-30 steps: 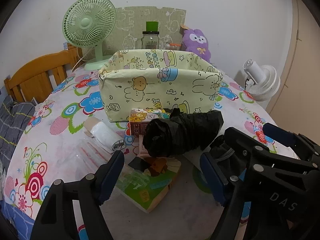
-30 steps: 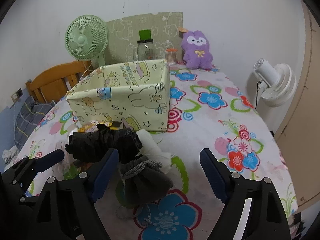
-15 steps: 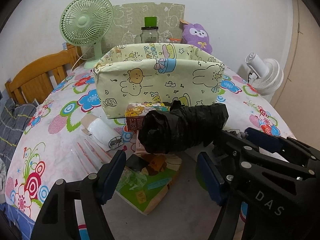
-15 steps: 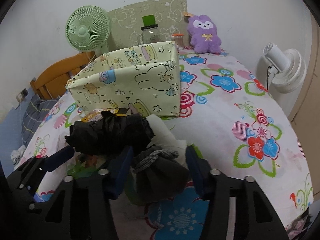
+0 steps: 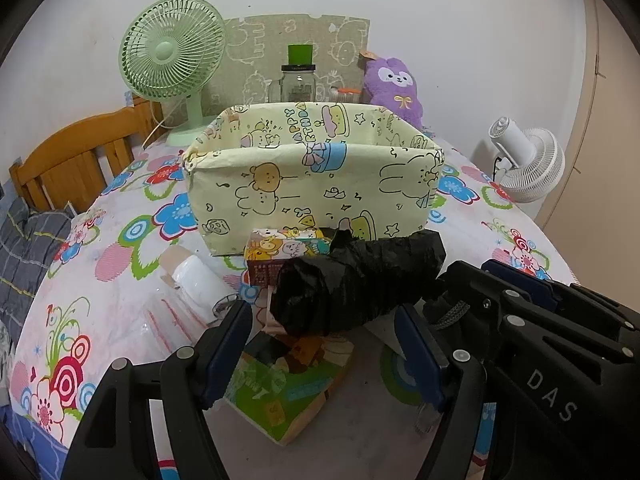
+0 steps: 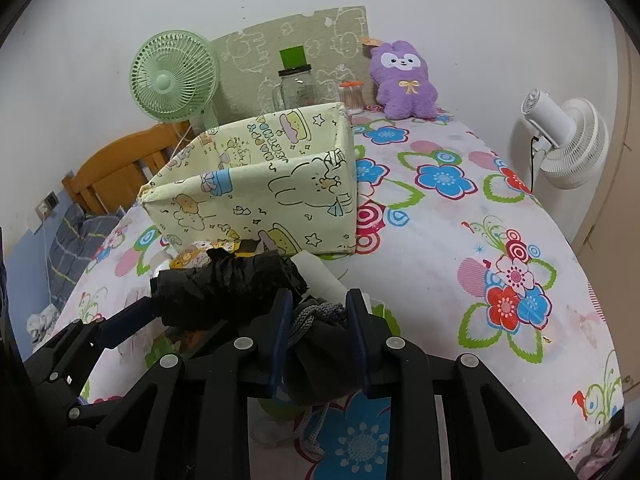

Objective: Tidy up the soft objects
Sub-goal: 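Grasp the black cloth with the left tool while the right tool grasps the grey sock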

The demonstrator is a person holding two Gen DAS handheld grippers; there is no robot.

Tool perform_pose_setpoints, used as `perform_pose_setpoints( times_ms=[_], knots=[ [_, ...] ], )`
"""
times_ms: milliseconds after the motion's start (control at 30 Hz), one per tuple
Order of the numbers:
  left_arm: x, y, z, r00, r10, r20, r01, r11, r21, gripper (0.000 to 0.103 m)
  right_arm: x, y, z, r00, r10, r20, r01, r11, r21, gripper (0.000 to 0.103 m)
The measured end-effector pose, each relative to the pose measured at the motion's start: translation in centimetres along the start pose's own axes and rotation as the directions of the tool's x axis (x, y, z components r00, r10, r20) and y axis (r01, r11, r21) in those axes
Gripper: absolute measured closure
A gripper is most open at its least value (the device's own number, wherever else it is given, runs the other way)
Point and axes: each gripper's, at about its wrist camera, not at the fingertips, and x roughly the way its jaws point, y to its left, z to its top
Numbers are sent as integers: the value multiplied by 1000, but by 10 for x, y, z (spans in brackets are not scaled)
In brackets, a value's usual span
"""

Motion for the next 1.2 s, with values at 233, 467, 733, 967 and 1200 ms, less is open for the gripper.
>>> perform_pose_setpoints(
  times_ms=[233, 467, 733, 967, 1200],
  knots=[
    [0, 2, 9, 1000, -26, 14, 26, 1000, -11, 48, -2, -1, 8, 1000, -1, 16, 1, 1000, 10, 75],
    [7, -2, 9, 998, -68, -6, 68, 998, -10, 71, 8, 0, 12, 1000, -6, 2, 6, 1000, 9, 75],
    [13, -14, 0, 996, -79, -35, 80, 997, 13, 76, 18, 1, 6, 1000, -10, -11, 10, 1000, 14, 75],
    [12, -18, -5, 997, -66, -33, 67, 998, 23, 76, 17, 2, -1, 1000, -20, -2, 20, 1000, 1, 72],
    [7, -18, -10, 998, -55, -36, 56, 998, 15, 76, 11, -2, -6, 1000, -19, -9, 20, 1000, 6, 64]
  ],
)
